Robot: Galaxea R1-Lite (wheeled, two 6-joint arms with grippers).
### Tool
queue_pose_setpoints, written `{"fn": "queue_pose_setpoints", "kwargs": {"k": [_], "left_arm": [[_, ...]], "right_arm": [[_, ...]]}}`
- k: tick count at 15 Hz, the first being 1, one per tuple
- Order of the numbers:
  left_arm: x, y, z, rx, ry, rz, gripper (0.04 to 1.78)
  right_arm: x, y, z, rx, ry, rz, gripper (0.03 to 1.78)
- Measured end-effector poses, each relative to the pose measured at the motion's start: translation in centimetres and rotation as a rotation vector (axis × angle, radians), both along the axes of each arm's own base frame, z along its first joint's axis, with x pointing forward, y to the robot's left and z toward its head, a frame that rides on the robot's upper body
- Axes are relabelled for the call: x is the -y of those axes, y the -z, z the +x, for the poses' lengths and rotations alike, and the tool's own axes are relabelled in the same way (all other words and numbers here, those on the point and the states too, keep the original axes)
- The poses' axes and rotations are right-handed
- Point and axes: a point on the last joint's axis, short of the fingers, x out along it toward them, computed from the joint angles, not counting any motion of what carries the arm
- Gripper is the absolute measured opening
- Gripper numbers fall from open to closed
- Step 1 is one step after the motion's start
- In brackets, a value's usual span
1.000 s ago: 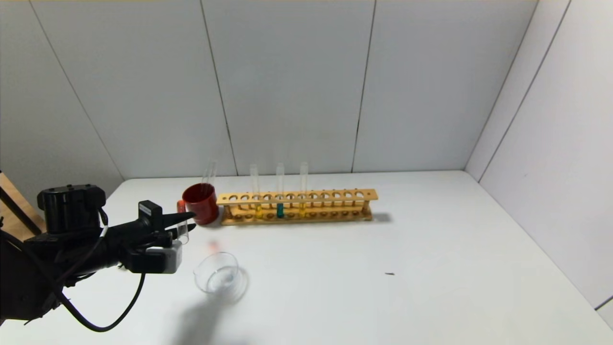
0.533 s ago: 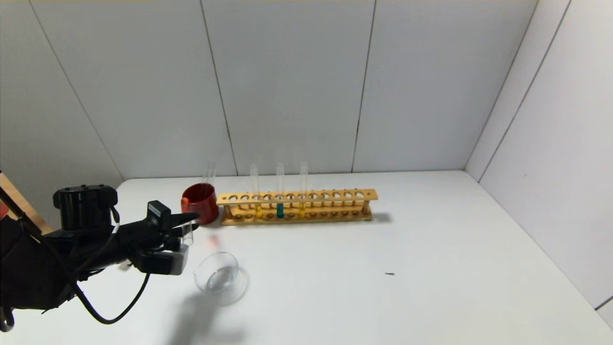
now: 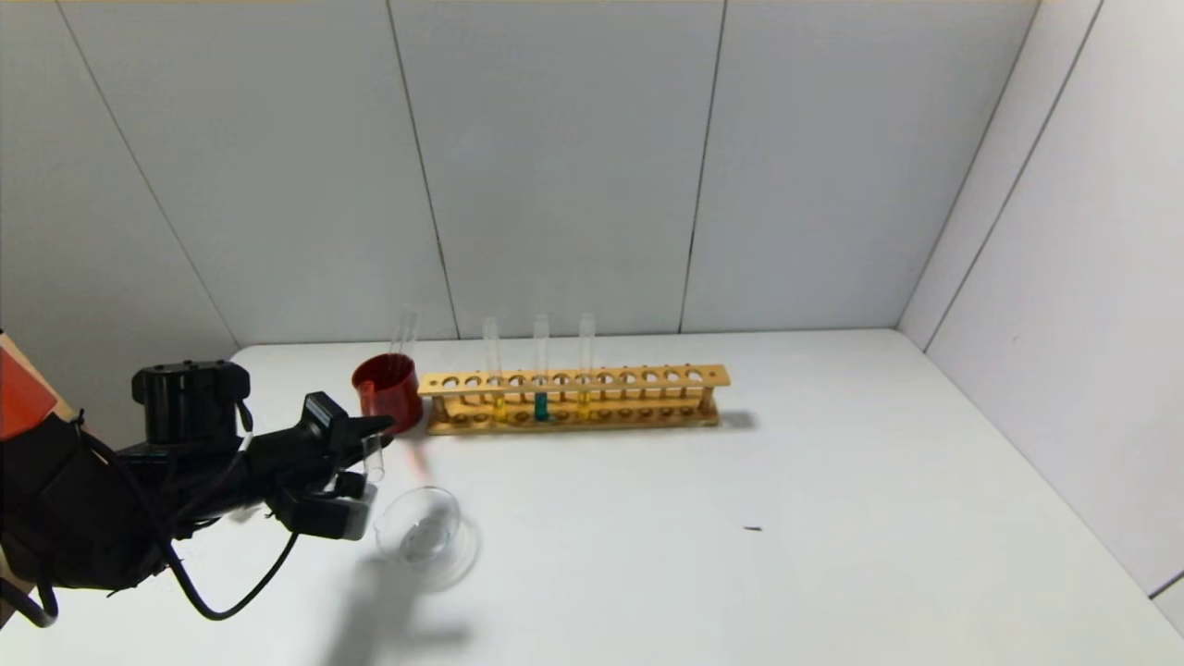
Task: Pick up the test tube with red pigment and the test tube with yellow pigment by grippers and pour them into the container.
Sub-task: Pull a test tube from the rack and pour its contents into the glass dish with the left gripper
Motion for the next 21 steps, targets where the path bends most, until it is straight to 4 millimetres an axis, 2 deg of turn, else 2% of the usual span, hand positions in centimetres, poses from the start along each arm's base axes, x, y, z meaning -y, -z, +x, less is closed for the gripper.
{"fn": "queue_pose_setpoints", "kwargs": {"k": [21], "left_arm": [[0.7, 0.0, 2.3, 0.140, 0.016, 0.187, 0.33]], "right_arm": [[0.0, 0.0, 0.0, 0.000, 0.000, 0.000, 1.75]]}}
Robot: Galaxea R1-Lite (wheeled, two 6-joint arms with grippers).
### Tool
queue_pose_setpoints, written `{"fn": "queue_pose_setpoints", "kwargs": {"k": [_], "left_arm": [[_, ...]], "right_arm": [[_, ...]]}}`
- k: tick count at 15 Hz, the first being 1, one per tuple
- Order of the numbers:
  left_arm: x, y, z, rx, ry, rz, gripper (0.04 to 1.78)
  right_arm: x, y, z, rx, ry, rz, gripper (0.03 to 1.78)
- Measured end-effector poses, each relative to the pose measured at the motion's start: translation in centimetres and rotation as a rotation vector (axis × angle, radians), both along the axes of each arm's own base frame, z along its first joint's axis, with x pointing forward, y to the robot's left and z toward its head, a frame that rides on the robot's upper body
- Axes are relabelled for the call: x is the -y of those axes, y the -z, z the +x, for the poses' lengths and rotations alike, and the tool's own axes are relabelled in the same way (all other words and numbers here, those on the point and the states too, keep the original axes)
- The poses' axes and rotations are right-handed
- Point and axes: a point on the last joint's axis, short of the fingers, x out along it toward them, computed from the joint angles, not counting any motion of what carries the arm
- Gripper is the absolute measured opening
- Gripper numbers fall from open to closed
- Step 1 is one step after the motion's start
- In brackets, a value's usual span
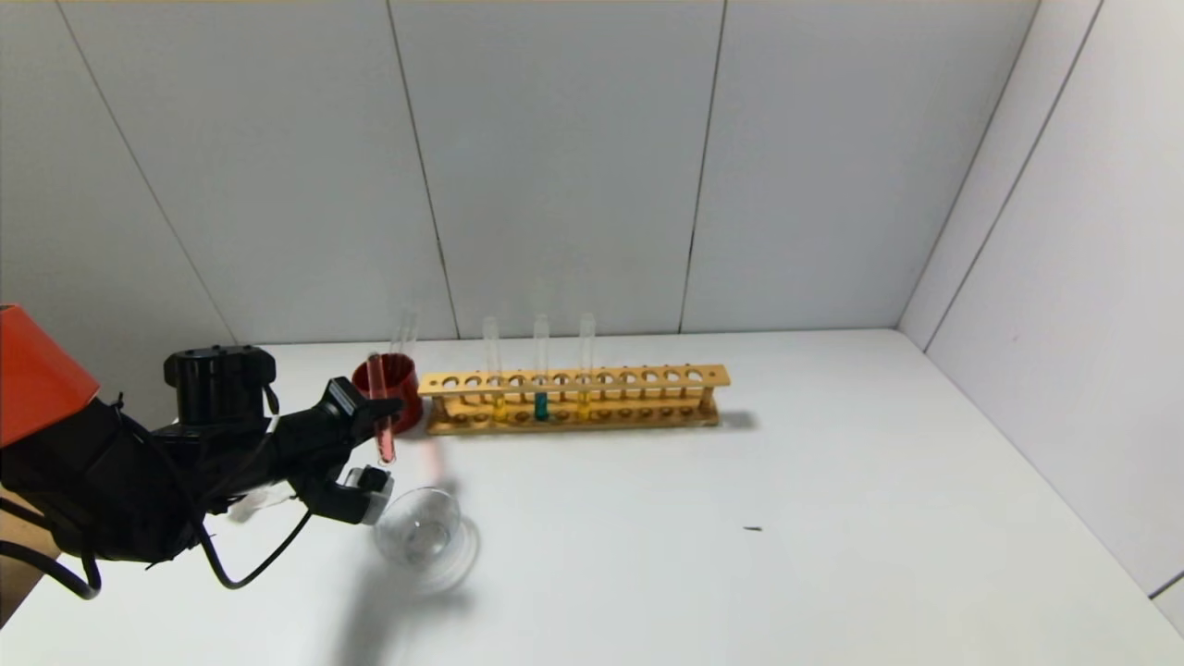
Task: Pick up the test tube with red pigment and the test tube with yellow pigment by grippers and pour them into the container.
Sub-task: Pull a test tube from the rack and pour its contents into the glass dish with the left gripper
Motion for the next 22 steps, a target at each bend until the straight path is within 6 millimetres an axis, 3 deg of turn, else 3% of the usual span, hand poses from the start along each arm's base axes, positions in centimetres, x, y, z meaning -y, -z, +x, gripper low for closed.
{"fn": "queue_pose_setpoints", "kwargs": {"k": [22], "left_arm": [[1.5, -2.2, 0.2, 0.228, 0.066, 0.121, 0.33]], "right_arm": [[0.0, 0.0, 0.0, 0.000, 0.000, 0.000, 1.75]]}}
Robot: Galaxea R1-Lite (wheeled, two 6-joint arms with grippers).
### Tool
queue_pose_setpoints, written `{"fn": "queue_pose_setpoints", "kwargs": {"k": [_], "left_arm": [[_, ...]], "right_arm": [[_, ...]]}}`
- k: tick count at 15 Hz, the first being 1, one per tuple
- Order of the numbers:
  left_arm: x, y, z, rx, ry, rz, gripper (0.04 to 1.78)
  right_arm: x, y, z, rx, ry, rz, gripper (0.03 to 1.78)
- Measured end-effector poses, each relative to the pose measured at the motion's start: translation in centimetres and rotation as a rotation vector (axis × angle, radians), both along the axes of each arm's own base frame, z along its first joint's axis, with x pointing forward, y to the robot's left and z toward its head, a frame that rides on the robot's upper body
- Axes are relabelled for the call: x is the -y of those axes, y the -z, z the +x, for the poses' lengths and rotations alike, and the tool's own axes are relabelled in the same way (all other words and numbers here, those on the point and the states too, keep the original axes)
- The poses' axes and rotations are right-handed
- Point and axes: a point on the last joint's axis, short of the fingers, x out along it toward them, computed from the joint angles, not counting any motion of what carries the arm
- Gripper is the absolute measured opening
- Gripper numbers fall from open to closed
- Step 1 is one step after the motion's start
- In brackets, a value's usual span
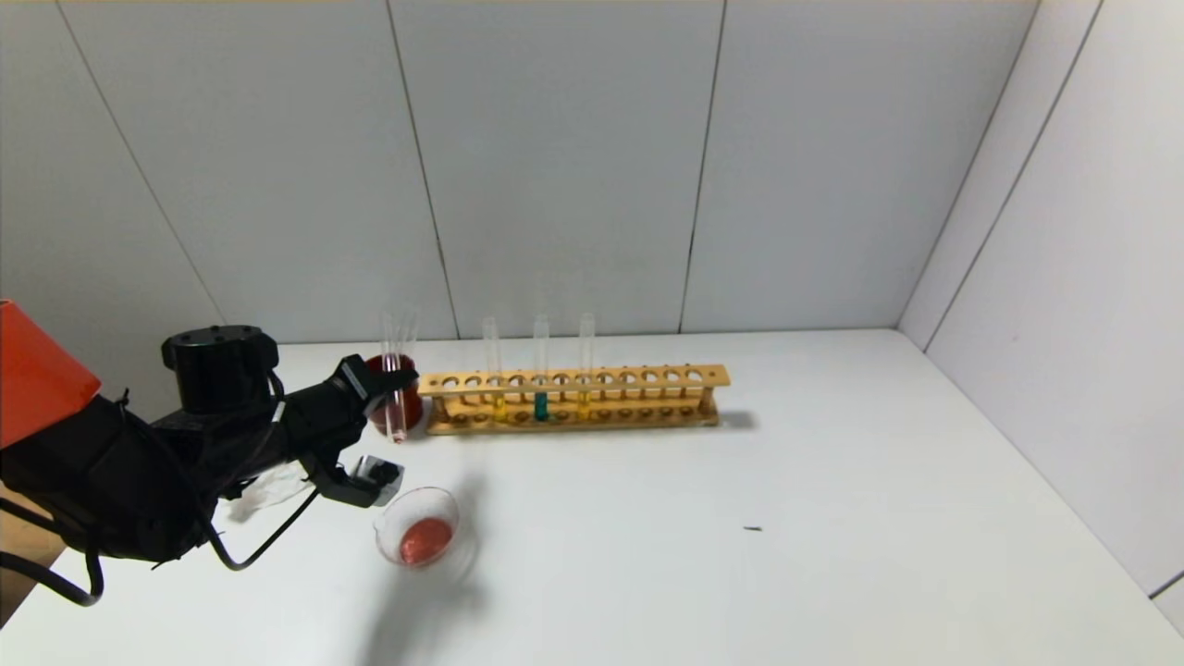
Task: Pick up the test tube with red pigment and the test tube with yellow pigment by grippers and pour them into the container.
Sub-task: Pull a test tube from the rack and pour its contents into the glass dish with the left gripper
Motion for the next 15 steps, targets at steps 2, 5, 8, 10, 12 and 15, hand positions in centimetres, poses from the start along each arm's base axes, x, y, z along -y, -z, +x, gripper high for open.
{"fn": "queue_pose_setpoints", "kwargs": {"k": [2, 5, 8, 10, 12, 15], "left_arm": [[0.0, -0.3, 0.0, 0.029, 0.002, 0.005, 0.33], [0.0, -0.9, -0.2, 0.105, 0.003, 0.029, 0.33], [-0.1, -1.2, -0.5, 0.137, -0.006, 0.039, 0.33], [-0.1, -1.4, -0.6, 0.159, -0.005, 0.052, 0.33], [-0.1, -1.6, -0.6, 0.171, -0.001, 0.063, 0.33], [-0.1, -1.7, -0.8, 0.170, -0.007, 0.060, 0.33]], "right_arm": [[0.0, 0.0, 0.0, 0.000, 0.000, 0.000, 1.75], [0.0, 0.0, 0.0, 0.000, -0.001, 0.000, 1.75], [0.0, 0.0, 0.0, 0.000, 0.000, 0.000, 1.75], [0.0, 0.0, 0.0, 0.000, 0.000, 0.000, 1.75], [0.0, 0.0, 0.0, 0.000, 0.000, 0.000, 1.75], [0.0, 0.0, 0.0, 0.000, 0.000, 0.000, 1.75]]}}
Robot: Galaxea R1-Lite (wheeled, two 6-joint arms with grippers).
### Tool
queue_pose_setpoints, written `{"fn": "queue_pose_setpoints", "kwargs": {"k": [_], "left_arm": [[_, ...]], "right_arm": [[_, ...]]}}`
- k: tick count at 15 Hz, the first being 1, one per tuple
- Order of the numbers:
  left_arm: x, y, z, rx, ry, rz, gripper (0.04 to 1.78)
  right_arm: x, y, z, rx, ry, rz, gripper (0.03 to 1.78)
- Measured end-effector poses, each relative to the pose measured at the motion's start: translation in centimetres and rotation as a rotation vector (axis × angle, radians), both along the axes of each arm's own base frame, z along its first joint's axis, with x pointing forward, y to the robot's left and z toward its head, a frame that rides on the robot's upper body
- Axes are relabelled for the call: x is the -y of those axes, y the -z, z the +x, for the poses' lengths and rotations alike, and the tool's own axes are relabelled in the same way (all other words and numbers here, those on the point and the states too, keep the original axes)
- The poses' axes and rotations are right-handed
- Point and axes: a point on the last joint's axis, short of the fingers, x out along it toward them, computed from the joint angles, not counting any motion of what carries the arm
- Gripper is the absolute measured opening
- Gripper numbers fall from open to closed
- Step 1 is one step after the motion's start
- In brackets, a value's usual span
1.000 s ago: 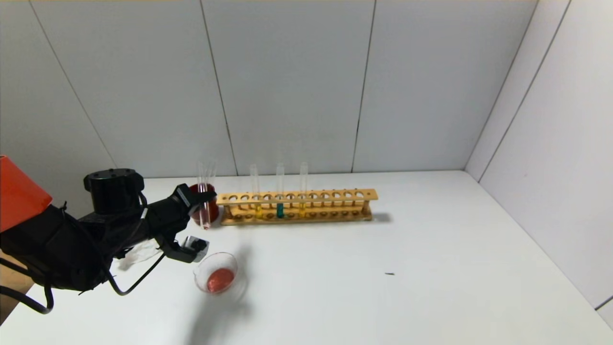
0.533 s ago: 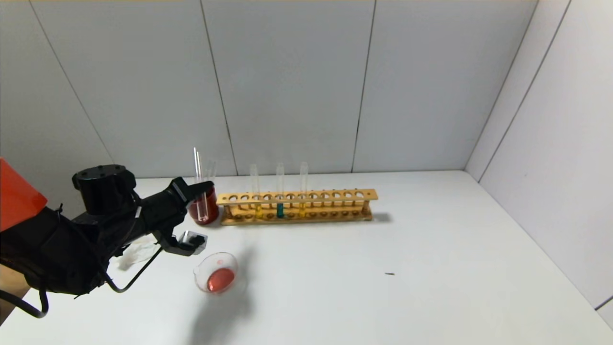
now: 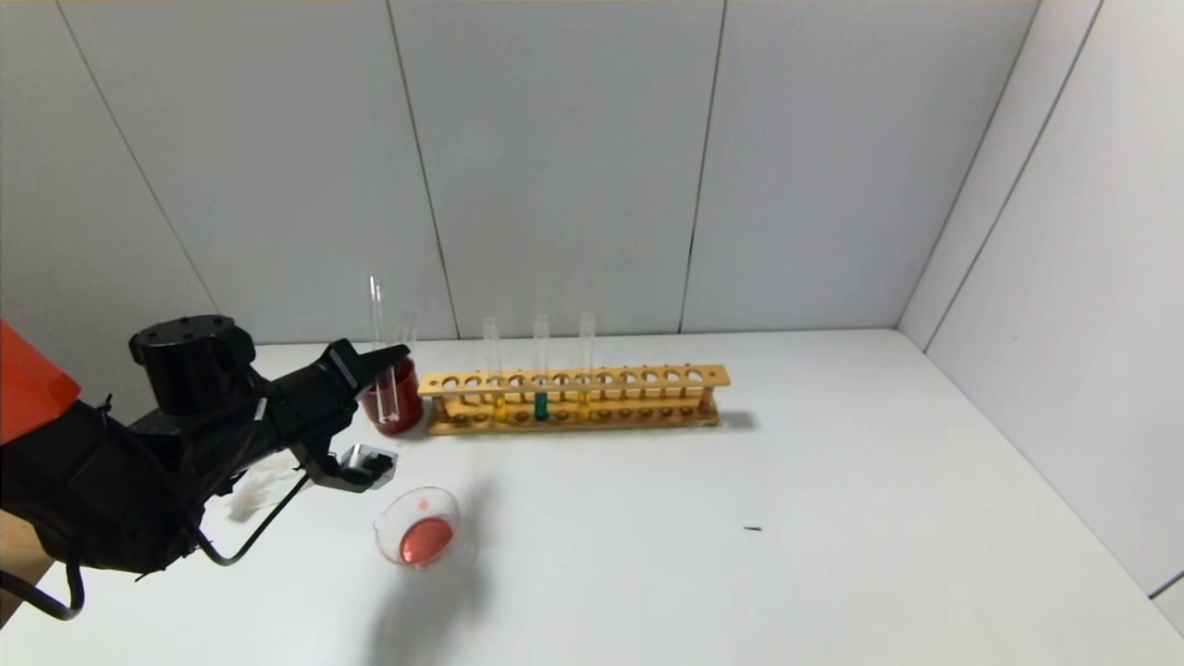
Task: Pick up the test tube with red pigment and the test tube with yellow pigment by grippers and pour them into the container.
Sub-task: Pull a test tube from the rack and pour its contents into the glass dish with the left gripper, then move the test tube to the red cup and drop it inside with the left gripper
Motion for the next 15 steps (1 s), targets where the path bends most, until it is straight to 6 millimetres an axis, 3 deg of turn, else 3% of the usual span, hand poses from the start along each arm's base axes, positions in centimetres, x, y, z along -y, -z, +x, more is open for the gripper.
{"fn": "queue_pose_setpoints", "kwargs": {"k": [4, 8, 12, 15], "left_arm": [[-0.2, -0.3, -0.8, -0.052, -0.054, -0.098, 0.33], [-1.2, -1.7, -3.7, -0.124, -0.264, -0.343, 0.33], [-2.0, -3.6, -5.7, -0.158, -0.526, -0.748, 0.33], [-2.4, -3.9, -6.8, -0.264, -0.598, -1.078, 0.33]], "right_arm": [[0.0, 0.0, 0.0, 0.000, 0.000, 0.000, 1.75], [0.0, 0.0, 0.0, 0.000, 0.000, 0.000, 1.75], [0.0, 0.0, 0.0, 0.000, 0.000, 0.000, 1.75], [0.0, 0.0, 0.0, 0.000, 0.000, 0.000, 1.75]]}}
